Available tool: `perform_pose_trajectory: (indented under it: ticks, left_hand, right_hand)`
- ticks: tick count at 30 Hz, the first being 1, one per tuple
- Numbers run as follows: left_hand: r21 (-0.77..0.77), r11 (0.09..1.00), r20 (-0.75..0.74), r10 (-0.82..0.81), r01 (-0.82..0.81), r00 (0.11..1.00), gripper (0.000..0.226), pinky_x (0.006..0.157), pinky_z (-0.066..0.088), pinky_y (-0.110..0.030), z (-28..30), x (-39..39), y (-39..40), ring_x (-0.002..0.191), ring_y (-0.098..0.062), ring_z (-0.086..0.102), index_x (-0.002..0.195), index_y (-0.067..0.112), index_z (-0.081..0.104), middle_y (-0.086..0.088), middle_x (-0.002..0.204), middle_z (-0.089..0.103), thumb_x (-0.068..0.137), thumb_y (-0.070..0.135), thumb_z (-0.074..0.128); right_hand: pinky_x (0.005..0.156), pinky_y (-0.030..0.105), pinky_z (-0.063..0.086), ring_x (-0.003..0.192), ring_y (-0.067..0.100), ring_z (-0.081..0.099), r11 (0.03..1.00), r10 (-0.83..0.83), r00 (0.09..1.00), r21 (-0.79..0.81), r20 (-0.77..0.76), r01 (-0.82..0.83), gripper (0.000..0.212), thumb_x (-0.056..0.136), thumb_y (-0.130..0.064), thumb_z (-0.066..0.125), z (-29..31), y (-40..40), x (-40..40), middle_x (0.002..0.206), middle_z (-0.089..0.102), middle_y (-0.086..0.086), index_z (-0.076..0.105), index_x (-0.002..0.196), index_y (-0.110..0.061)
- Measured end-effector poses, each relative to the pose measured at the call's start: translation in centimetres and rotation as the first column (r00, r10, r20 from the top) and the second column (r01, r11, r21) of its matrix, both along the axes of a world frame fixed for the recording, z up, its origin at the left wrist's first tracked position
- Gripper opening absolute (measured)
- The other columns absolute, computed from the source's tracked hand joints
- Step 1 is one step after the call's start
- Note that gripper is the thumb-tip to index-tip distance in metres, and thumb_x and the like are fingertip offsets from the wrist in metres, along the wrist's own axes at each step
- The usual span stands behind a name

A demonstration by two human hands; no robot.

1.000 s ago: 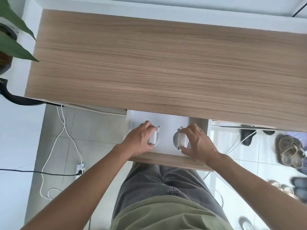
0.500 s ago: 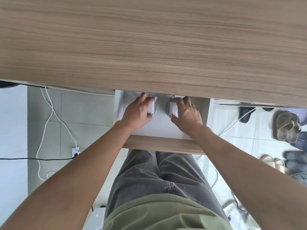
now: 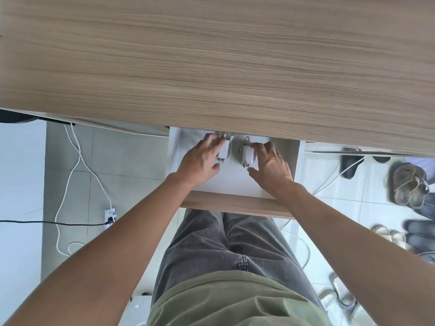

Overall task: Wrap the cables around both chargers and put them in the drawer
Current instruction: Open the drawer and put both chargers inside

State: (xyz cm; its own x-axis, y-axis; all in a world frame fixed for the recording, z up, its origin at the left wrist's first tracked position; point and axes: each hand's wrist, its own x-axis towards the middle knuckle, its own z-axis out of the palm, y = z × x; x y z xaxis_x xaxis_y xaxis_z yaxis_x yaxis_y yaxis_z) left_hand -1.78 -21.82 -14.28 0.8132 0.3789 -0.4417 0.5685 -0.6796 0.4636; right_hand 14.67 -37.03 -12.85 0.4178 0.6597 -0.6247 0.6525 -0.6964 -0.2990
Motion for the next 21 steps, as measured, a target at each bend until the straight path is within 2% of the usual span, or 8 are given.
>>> perform_pose_trajectory:
  ticks: [3, 6, 9, 11, 13, 16, 18, 21]
  left_hand:
    - [-0.033, 0.999, -0.009, 0.007, -0.008, 1.0, 0.054, 0.086, 0.054, -0.039, 1.3, -1.5, -0.5, 0.118, -0.026, 0.059, 0.143, 0.014, 0.05, -0.005, 0.135, 0.052, 0.093, 0.026, 0.066]
    - [-0.194, 0.981, -0.07, -0.016, 0.002, 0.997, 0.041, 0.094, 0.052, -0.037, 2.9, -3.1, -1.2, 0.115, -0.019, 0.062, 0.133, 0.017, 0.062, 0.002, 0.125, 0.064, 0.099, 0.041, 0.06]
    - [-0.339, 0.941, -0.179, -0.07, 0.005, 0.981, 0.054, 0.093, 0.052, -0.032, 4.5, -4.0, -2.0, 0.106, -0.012, 0.065, 0.123, 0.024, 0.069, 0.011, 0.12, 0.068, 0.091, 0.066, 0.058]
    - [-0.386, 0.922, -0.231, -0.132, 0.034, 0.964, 0.064, 0.09, 0.051, -0.03, 5.3, -4.3, -2.5, 0.104, -0.009, 0.062, 0.125, 0.028, 0.068, 0.016, 0.12, 0.066, 0.081, 0.075, 0.061]
    - [-0.36, 0.926, -0.25, -0.211, 0.112, 0.945, 0.064, 0.087, 0.049, -0.028, 5.8, -4.7, -2.8, 0.103, -0.008, 0.06, 0.126, 0.032, 0.067, 0.018, 0.119, 0.066, 0.078, 0.074, 0.065]
    - [-0.287, 0.931, -0.21, -0.291, 0.226, 0.933, 0.043, 0.079, 0.045, -0.026, 5.6, -5.3, -3.2, 0.098, -0.011, 0.061, 0.123, 0.03, 0.07, 0.012, 0.116, 0.069, 0.087, 0.054, 0.068]
    - [-0.25, 0.937, -0.178, -0.294, 0.245, 0.939, 0.037, 0.076, 0.041, -0.025, 5.4, -5.4, -3.3, 0.097, -0.013, 0.063, 0.122, 0.029, 0.071, 0.01, 0.112, 0.07, 0.091, 0.047, 0.066]
    - [-0.154, 0.952, -0.124, -0.285, 0.265, 0.951, 0.032, 0.075, 0.039, -0.025, 5.4, -5.6, -3.5, 0.098, -0.015, 0.064, 0.12, 0.029, 0.072, 0.011, 0.108, 0.07, 0.096, 0.046, 0.06]
  right_hand:
    - [0.088, 0.045, 0.054, 0.119, 0.037, 0.058, 0.999, 0.015, 0.999, 0.039, -0.031, -0.014, 0.056, 0.093, -0.034, 0.069, 0.9, -1.9, 0.0, 0.137, 0.046, 0.013, 0.047, 0.143, -0.022]
    - [0.087, 0.045, 0.057, 0.111, 0.029, 0.065, 0.99, 0.077, 0.99, 0.124, -0.118, -0.062, 0.048, 0.093, -0.043, 0.067, 2.4, -4.0, -0.5, 0.129, 0.055, 0.007, 0.057, 0.134, -0.021]
    - [0.09, 0.04, 0.057, 0.109, 0.018, 0.065, 0.97, 0.189, 0.956, 0.193, -0.226, -0.147, 0.058, 0.089, -0.061, 0.056, 4.4, -6.4, -1.2, 0.128, 0.059, 0.001, 0.059, 0.133, -0.023]
    - [0.089, 0.032, 0.053, 0.107, 0.015, 0.062, 0.951, 0.286, 0.924, 0.195, -0.255, -0.24, 0.062, 0.087, -0.064, 0.059, 5.1, -7.8, -1.4, 0.128, 0.058, -0.001, 0.058, 0.134, -0.023]
    - [0.083, 0.029, 0.052, 0.102, 0.017, 0.062, 0.915, 0.391, 0.896, 0.192, -0.212, -0.354, 0.052, 0.089, -0.053, 0.068, 5.0, -8.9, -1.4, 0.124, 0.059, -0.002, 0.06, 0.13, -0.022]
    - [0.063, 0.032, 0.057, 0.081, 0.02, 0.066, 0.888, 0.413, 0.906, 0.263, -0.095, -0.377, 0.024, 0.084, -0.03, 0.075, 4.0, -10.2, -1.6, 0.1, 0.066, -0.002, 0.068, 0.106, -0.022]
    - [0.056, 0.025, 0.05, 0.072, 0.019, 0.064, 0.891, 0.387, 0.921, 0.272, -0.037, -0.363, 0.02, 0.08, -0.026, 0.077, 3.7, -10.4, -1.9, 0.09, 0.066, -0.004, 0.069, 0.098, -0.024]
    - [0.054, 0.026, 0.046, 0.072, 0.02, 0.065, 0.9, 0.347, 0.937, 0.269, 0.03, -0.342, 0.021, 0.078, -0.025, 0.08, 3.5, -10.3, -2.2, 0.088, 0.066, -0.006, 0.069, 0.096, -0.024]
